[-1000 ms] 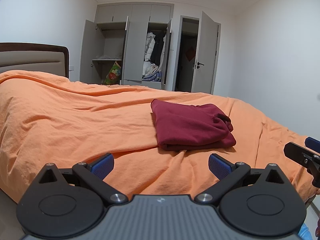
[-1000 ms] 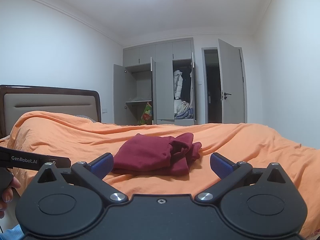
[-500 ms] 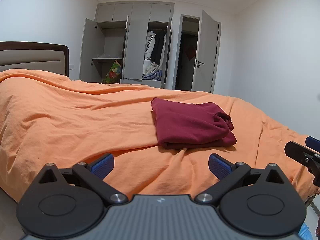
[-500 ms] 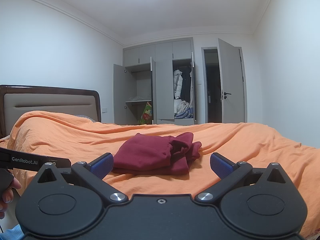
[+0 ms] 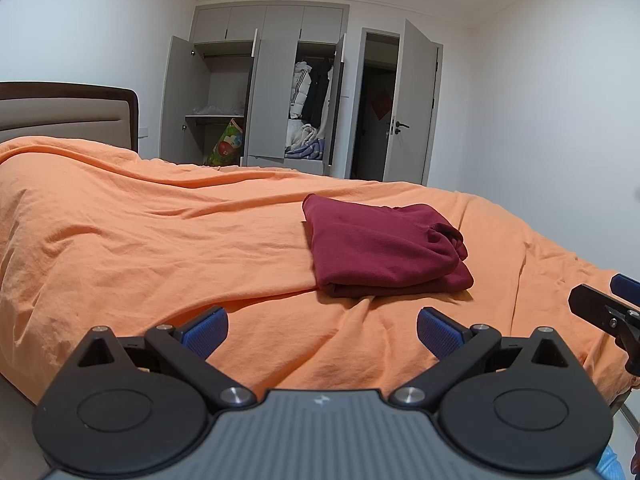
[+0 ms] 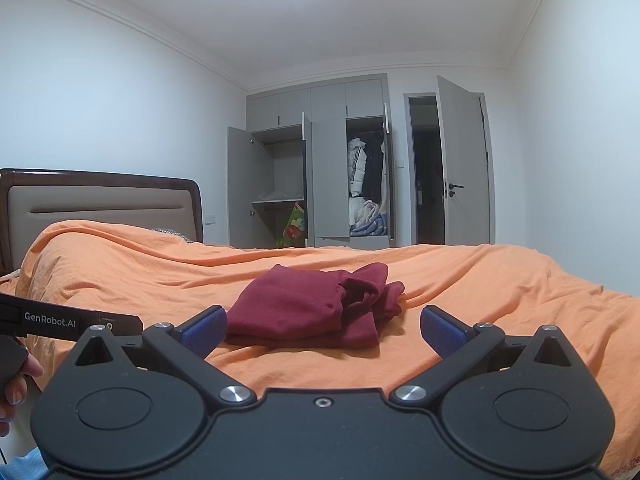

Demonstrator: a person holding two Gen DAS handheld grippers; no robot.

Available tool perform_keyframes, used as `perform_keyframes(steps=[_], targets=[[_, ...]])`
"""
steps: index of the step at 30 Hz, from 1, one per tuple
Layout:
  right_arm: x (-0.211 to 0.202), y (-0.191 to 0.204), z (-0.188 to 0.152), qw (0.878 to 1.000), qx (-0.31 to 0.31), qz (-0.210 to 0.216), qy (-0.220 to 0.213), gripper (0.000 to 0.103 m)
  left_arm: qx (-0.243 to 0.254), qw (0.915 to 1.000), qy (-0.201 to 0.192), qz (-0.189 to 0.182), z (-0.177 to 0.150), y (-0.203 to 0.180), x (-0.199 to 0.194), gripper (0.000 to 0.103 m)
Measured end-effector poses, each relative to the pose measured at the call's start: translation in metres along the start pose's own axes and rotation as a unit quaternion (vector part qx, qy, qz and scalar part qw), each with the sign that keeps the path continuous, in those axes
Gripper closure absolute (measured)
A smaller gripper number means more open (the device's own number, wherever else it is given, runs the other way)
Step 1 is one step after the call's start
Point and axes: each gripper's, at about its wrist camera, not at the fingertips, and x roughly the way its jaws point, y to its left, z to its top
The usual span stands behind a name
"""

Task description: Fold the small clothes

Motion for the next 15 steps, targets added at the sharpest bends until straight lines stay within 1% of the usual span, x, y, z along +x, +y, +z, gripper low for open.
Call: perform_keyframes(steps=[15], targets=[[0.0012,-0.0005,-0.0009,1.0,0.0,0.0,0.001,0.0,0.0,1.0,0.0,0.0,0.0,-0.0008,-0.0006,0.0]])
